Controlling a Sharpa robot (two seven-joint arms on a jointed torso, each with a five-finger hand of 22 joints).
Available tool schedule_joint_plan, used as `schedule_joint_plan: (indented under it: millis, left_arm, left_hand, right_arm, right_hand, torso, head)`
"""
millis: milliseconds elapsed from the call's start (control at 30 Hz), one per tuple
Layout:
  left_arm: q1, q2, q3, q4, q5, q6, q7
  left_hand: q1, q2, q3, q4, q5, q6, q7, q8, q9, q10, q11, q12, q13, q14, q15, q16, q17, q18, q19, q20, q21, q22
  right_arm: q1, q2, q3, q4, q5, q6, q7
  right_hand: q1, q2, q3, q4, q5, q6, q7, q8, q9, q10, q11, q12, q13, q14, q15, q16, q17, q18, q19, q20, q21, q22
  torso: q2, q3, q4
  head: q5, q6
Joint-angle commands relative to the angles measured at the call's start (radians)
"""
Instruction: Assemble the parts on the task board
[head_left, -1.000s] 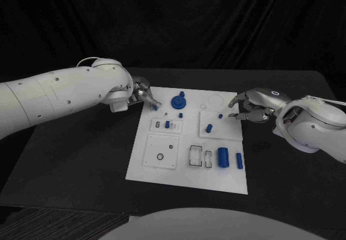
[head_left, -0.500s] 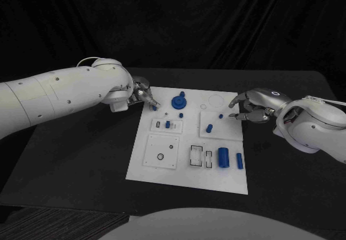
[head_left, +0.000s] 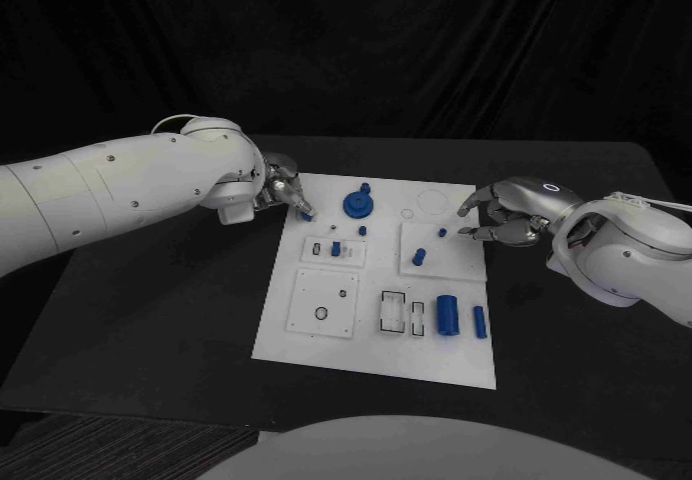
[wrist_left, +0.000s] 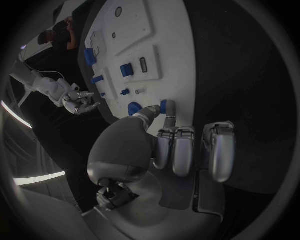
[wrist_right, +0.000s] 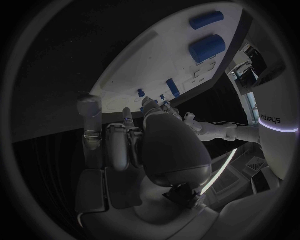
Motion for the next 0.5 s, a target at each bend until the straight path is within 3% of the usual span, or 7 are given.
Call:
schedule_joint_plan:
  millis: [33, 300, 367, 500]
  left_arm:
    - [-0.002, -0.002, 0.001, 0.004, 0.001, -0.004, 0.027]
    - [-0.002, -0.011, 0.001, 0.015, 0.001, -0.032, 0.049]
    - [-0.002, -0.017, 0.001, 0.023, 0.001, -0.043, 0.055]
    - [-0.002, -0.034, 0.001, 0.049, 0.001, -0.068, 0.067]
  left_hand:
    - [-0.008, -0.025, 0.087, -0.051, 0.022, -0.004, -0.002, 0.005, 0.011, 0.106, 0.01, 0.004, 0.262, 0.106, 0.006, 0.003, 0.263, 0.001, 0.054, 0.006, -0.002, 0.231]
    - [-0.043, -0.053, 0.189, -0.087, 0.025, -0.005, 0.003, 0.019, 0.03, 0.106, 0.012, 0.004, 0.262, 0.106, 0.009, 0.003, 0.263, 0.001, 0.054, 0.008, -0.003, 0.232]
    - [-0.056, -0.057, 0.202, -0.09, -0.003, -0.004, 0.001, 0.024, 0.035, 0.106, 0.011, 0.004, 0.262, 0.106, 0.009, 0.003, 0.263, 0.001, 0.054, 0.009, -0.003, 0.233]
    - [-0.059, -0.057, 0.206, -0.091, -0.009, -0.003, 0.0, 0.025, 0.037, 0.106, 0.011, 0.004, 0.262, 0.106, 0.009, 0.003, 0.263, 0.001, 0.055, 0.008, -0.003, 0.233]
  right_arm:
    - [-0.003, 0.0, 0.0, 0.0, -0.002, 0.007, -0.018]
    - [-0.003, 0.0, 0.0, -0.001, -0.002, 0.008, -0.02]
    - [-0.003, 0.0, 0.0, -0.001, -0.002, 0.008, -0.021]
    - [-0.003, -0.002, 0.0, 0.0, -0.002, 0.008, -0.022]
  right_hand:
    - [0.013, 0.0, -0.001, -0.006, 0.006, 0.007, 0.0, -0.007, -0.002, 0.076, 0.006, -0.005, 0.227, 0.074, 0.005, -0.006, 0.168, 0.012, -0.007, -0.003, -0.003, 0.061]
    - [0.014, 0.0, 0.0, -0.007, 0.009, 0.007, 0.0, -0.007, -0.002, 0.075, 0.006, -0.005, 0.226, 0.074, 0.005, -0.008, 0.166, 0.012, -0.008, -0.003, -0.006, 0.061]
    - [0.015, 0.001, 0.0, -0.007, 0.011, 0.007, 0.0, -0.008, -0.002, 0.074, 0.006, -0.006, 0.225, 0.073, 0.005, -0.01, 0.164, 0.013, -0.008, -0.003, -0.011, 0.06]
    - [0.015, 0.001, 0.0, -0.007, 0.013, 0.007, 0.0, -0.008, -0.002, 0.071, 0.006, -0.007, 0.222, 0.072, 0.005, -0.014, 0.16, 0.014, -0.01, -0.003, -0.016, 0.059]
  torso:
    - [0.0, 0.0, 0.0002]
    - [0.0, -0.0004, 0.0002]
    - [0.0, -0.0002, 0.0004]
    - [0.001, -0.0003, 0.0002]
  head:
    - [0.0, 0.0]
    - [0.002, 0.0]
    - [0.001, 0.0]
    - [-0.002, 0.0]
